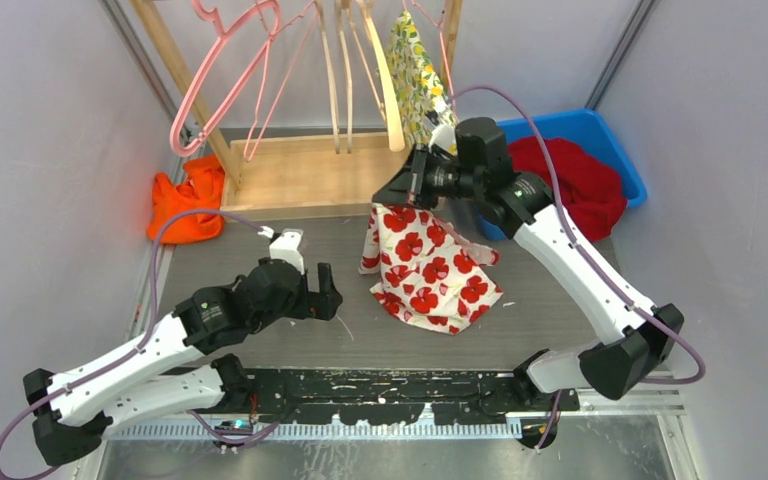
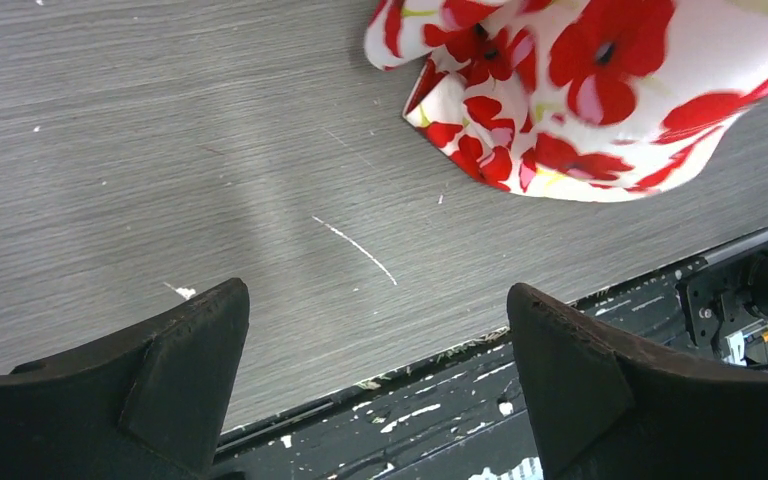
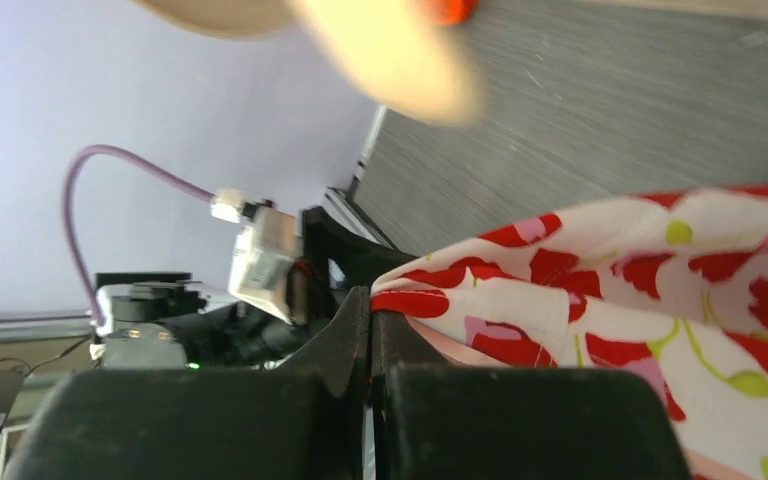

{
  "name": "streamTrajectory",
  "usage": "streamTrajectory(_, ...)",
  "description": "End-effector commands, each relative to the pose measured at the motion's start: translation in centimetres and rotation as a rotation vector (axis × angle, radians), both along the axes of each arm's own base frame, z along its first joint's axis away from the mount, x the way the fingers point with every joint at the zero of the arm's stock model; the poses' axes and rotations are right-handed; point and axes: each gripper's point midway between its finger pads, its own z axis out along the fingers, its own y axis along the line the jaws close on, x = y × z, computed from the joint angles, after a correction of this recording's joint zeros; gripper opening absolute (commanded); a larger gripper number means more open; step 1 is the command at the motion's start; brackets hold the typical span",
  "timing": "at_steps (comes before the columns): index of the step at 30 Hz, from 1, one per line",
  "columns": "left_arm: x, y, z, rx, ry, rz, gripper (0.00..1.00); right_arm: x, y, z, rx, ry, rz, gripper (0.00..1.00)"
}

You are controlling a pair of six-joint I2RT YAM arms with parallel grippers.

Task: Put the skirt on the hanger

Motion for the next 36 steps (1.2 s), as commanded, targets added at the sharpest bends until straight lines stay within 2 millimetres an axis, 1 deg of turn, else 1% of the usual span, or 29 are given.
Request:
streamTrajectory(1,0.6,1.8,1.0,0.0,-0.045,0.081,1.0,-1.1,1.9,10.3,0.148,-0.265,0.067,0.01)
streamTrajectory(3,0.6,2.6,1.4,0.0,-0.064,0.105,1.0,-1.8,2.3,12.4,0.182,-0.296,0.099,0.01)
streamTrajectory(7,0.7,4.0,2.4,-0.011,-0.101,0.144,1.0,-3.6,2.2,16.9,0.272,-0.373,0.157,0.01)
streamTrajectory(9,0.8,4.4,3.1,-0.024,-0.123,0.16,1.0,-4.5,2.1,18.6,0.313,-0.403,0.193,0.01)
streamTrajectory(11,0.7,5.1,3.2,-0.011,-0.126,0.172,1.0,-5.0,1.9,19.1,0.319,-0.415,0.207,0.01)
streamTrajectory(13,0.7,5.3,3.4,-0.01,-0.134,0.18,1.0,-5.0,1.7,17.9,0.286,-0.402,0.193,0.01)
streamTrajectory(14,0.7,5.4,3.5,-0.01,-0.137,0.182,1.0,-4.8,1.5,16.7,0.259,-0.388,0.178,0.01)
streamTrajectory(15,0.8,5.4,3.5,-0.01,-0.139,0.187,1.0,-4.5,1.3,15.1,0.226,-0.364,0.161,0.02)
streamTrajectory(17,0.8,5.5,3.2,0.001,-0.135,0.189,1.0,-3.7,0.6,11.0,0.137,-0.317,0.094,0.06)
streamTrajectory(18,0.8,5.6,3.1,0.006,-0.131,0.191,1.0,-3.2,0.1,8.4,0.083,-0.285,0.06,0.08)
streamTrajectory(19,0.7,5.6,2.8,0.013,-0.125,0.192,1.0,-2.6,-0.3,4.0,0.001,-0.224,0.029,0.09)
streamTrajectory(20,0.7,5.6,2.5,0.02,-0.118,0.193,1.0,-2.3,-1.0,1.8,-0.05,-0.201,-0.002,0.1)
streamTrajectory(21,0.7,5.6,2.1,0.029,-0.108,0.195,1.0,-2.3,-1.8,-2.4,-0.128,-0.139,-0.026,0.11)
streamTrajectory(22,0.6,5.6,1.8,0.036,-0.1,0.197,1.0,-2.3,-2.7,-5.6,-0.191,-0.095,-0.049,0.13)
streamTrajectory(23,0.6,5.6,1.5,0.04,-0.093,0.197,1.0,-2.5,-3.7,-8.5,-0.253,-0.055,-0.078,0.2)
streamTrajectory(24,0.6,5.5,1.0,0.047,-0.084,0.194,1.0,-2.5,-4.6,-10.2,-0.299,-0.038,-0.109,0.27)
streamTrajectory(25,0.5,5.3,0.7,0.053,-0.076,0.191,1.0,-3.0,-5.8,-13.1,-0.355,0.0,-0.131,0.31)
streamTrajectory(27,0.6,5.1,-0.2,0.071,-0.059,0.19,1.0,-3.3,-7.8,-15.8,-0.429,0.026,-0.182,0.47)
streamTrajectory(28,0.6,5.0,-0.5,0.081,-0.05,0.189,1.0,-3.5,-8.5,-16.6,-0.453,0.032,-0.197,0.54)
streamTrajectory(30,0.6,4.8,-1.2,0.104,-0.032,0.186,1.0,-3.9,-9.6,-17.7,-0.495,0.04,-0.214,0.65)
streamTrajectory(33,0.6,4.8,-2.4,0.148,-0.003,0.188,1.0,-4.3,-10.4,-18.6,-0.536,0.052,-0.22,0.69)
streamTrajectory(36,0.7,4.9,-3.6,0.181,0.018,0.2,1.0,-4.4,-11.1,-19.3,-0.562,0.058,-0.236,0.71)
